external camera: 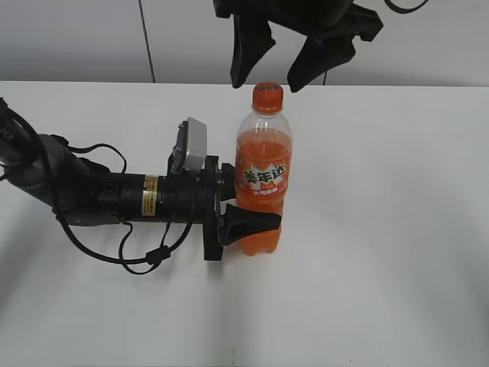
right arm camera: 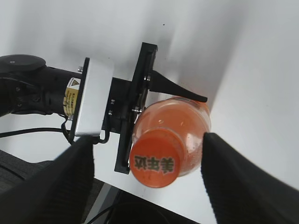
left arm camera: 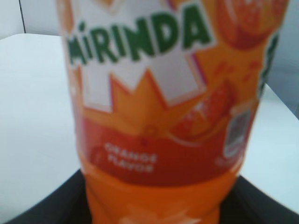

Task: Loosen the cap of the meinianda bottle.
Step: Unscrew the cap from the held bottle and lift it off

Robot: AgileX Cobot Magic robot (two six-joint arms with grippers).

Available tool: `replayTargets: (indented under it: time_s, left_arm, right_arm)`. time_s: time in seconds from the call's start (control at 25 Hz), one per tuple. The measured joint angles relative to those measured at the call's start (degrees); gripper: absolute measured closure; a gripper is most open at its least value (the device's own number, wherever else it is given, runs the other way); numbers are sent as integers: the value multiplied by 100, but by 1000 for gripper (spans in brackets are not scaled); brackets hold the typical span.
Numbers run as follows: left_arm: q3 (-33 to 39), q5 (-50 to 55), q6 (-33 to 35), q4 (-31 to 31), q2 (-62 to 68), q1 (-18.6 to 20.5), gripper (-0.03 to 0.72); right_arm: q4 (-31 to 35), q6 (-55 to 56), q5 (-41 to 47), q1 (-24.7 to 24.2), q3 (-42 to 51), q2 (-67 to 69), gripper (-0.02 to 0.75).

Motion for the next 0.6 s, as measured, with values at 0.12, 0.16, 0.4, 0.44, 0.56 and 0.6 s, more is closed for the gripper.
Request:
replayTargets:
  time_s: [0.12,0.16,0.4,0.44,0.56,0.6]
  left_arm:
    - [0,0,0,0,0,0,283]
    - [0,0,0,0,0,0,283]
    - [0,5,0,0,0,0,283]
    - [0,5,0,0,0,0,283]
    - [0,5,0,0,0,0,283]
    - [0,5,0,0,0,0,283]
  right_arm:
    - [-48,-11,0,0,0,12,204]
    - [-48,-17,0,0,0,25,204]
    - [-70,-90,0,0,22,46,204]
    - [-70,-110,0,0,37,52,204]
    - [-70,-126,0,0,59,57,204]
    - [-64,-134,6,0,59,57,204]
